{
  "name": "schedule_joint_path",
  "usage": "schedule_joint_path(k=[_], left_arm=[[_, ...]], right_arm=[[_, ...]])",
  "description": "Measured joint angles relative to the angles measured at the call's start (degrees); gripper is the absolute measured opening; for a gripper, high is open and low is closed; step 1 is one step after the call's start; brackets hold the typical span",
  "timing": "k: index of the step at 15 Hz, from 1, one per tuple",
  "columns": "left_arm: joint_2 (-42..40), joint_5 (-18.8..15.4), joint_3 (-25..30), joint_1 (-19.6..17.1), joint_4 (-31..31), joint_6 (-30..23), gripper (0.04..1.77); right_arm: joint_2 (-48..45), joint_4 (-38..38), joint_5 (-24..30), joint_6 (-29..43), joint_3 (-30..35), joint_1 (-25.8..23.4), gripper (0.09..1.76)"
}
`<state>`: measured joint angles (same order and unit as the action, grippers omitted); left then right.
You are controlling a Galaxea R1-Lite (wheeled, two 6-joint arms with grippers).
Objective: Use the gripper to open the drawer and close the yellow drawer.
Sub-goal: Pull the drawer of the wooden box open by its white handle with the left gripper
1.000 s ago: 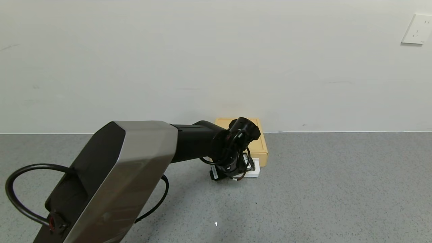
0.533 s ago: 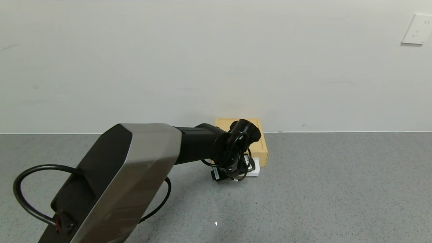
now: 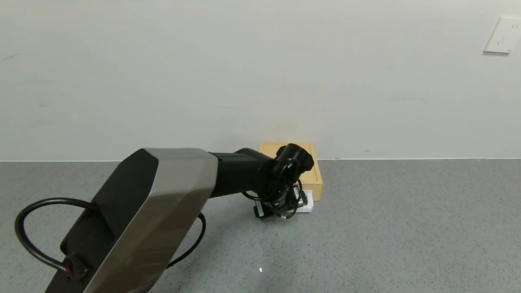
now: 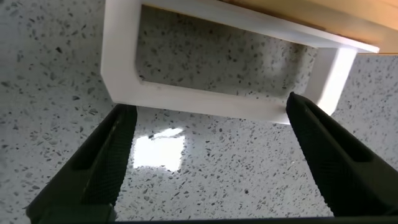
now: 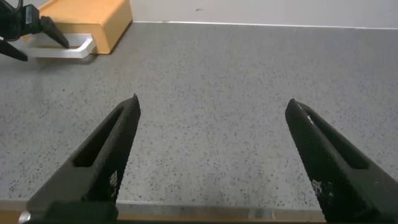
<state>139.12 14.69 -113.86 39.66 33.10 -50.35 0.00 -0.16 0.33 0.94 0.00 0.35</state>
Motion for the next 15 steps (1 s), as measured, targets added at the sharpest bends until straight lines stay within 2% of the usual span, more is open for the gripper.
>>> schedule_joint_path(k=[6, 11, 15], left_arm=[[-2.35, 0.40, -0.02, -0.24, 3.72, -4.22, 1.72], [-2.44, 1.49, -0.04, -0.96, 1.27, -4.69, 1.72], [-1.33, 1.54, -0.04, -1.71, 1.57, -4.63, 1.72]], right_arm=[[0.00, 0.00, -0.02, 0.02, 0.00, -0.02, 1.71], [0.00, 0.02, 0.00, 0.02, 0.00, -0.02, 1.71], [0.00, 0.00, 0.02, 0.00, 0.00, -0.02, 1.71]])
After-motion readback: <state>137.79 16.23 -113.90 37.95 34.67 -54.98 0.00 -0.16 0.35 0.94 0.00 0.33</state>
